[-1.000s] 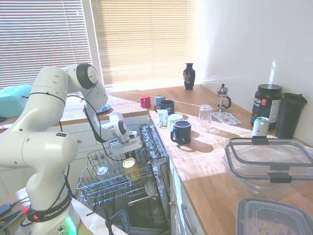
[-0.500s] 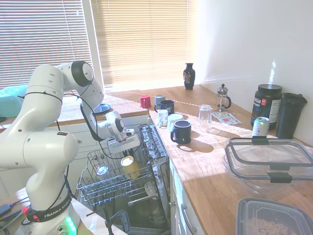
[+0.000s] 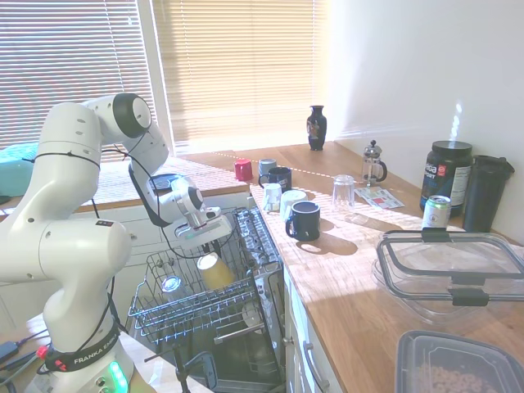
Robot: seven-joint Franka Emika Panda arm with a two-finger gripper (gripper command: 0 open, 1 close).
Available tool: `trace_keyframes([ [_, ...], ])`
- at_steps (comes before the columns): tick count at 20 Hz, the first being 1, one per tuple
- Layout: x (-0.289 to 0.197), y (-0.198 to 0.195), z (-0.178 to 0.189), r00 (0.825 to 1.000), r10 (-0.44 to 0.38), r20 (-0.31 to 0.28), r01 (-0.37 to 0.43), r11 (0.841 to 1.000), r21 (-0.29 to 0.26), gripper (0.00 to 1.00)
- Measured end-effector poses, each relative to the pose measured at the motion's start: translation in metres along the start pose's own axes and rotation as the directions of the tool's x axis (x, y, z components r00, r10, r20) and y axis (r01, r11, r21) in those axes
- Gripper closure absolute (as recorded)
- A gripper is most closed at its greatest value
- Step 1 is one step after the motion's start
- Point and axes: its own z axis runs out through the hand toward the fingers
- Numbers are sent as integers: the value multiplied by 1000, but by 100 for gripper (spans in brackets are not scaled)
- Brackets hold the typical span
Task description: Remove a mug cup out of the dishwasher
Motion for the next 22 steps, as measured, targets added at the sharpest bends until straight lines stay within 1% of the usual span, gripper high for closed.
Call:
trace_keyframes([
  [5,5,-9,-20,1000,-2,-7,2,1000,-16,100],
  [11,18,-9,-48,1000,9,-15,-9,1000,-28,100],
  [16,34,-5,-91,999,28,-23,-28,1000,-12,100],
  [22,51,-11,-136,999,33,-35,-33,999,-11,100],
])
